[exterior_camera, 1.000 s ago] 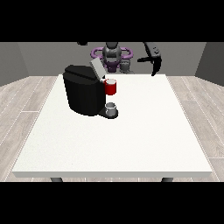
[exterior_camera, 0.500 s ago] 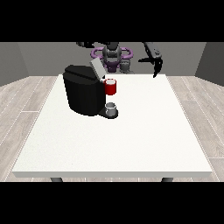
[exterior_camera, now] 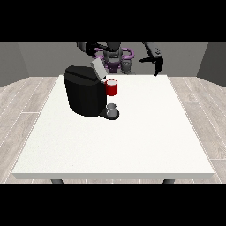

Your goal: Insert the coffee pod into the coffee machine and close the lid

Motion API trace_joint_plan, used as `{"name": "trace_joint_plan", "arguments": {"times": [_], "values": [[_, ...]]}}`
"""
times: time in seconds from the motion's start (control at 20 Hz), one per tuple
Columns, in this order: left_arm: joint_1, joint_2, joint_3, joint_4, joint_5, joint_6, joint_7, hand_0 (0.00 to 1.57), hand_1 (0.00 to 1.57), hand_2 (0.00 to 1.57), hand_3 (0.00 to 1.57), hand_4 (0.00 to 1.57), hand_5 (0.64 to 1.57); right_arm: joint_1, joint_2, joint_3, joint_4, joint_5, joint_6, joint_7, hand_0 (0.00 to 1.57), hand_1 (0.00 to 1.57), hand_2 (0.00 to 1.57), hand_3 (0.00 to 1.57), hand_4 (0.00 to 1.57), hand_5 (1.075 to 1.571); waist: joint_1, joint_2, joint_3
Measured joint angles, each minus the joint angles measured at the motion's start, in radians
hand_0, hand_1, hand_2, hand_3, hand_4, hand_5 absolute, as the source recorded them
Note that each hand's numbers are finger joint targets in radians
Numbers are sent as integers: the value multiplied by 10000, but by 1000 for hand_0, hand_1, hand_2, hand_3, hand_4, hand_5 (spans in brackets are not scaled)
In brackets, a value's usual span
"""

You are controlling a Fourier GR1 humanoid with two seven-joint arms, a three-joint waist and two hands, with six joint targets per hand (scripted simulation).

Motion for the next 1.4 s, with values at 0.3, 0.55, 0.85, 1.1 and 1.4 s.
{"name": "trace_joint_plan", "arguments": {"times": [0.3, 0.55, 0.85, 1.1, 1.4], "values": [[-55, 349, 197, -150, 336, -150, -164, 0, 0, 0, 0, 308, 1571, -695, -288, -758, 955, -141, 7, -438, 0, 0, 0, 0, 394, 1571, -11, 612, 1], [-89, 269, 97, -448, 536, -27, 86, 0, 0, 0, 0, 371, 1571, -1327, -445, -1223, 1914, -343, 127, -705, 0, 0, 0, 0, 443, 1571, 85, 789, 1], [-399, 382, 21, -403, 486, 165, -62, 0, 0, 0, 0, 337, 1571, -1984, -448, -1512, 2679, -413, -26, -1174, 0, 0, 0, 0, 438, 1571, 104, 1103, -39], [-591, 610, 161, -48, 628, 58, -268, 0, 0, 0, 0, 355, 1571, -2253, -531, -1594, 2811, -513, 36, -1378, 0, 0, 0, 0, 317, 1571, 48, 1260, -79], [-696, 499, 10, -173, 721, 60, -12, 0, 0, 0, 0, 350, 1571, -2710, -675, -1731, 3184, -479, -25, -1351, 0, 0, 0, 0, 394, 1571, 340, 1386, -77]]}}
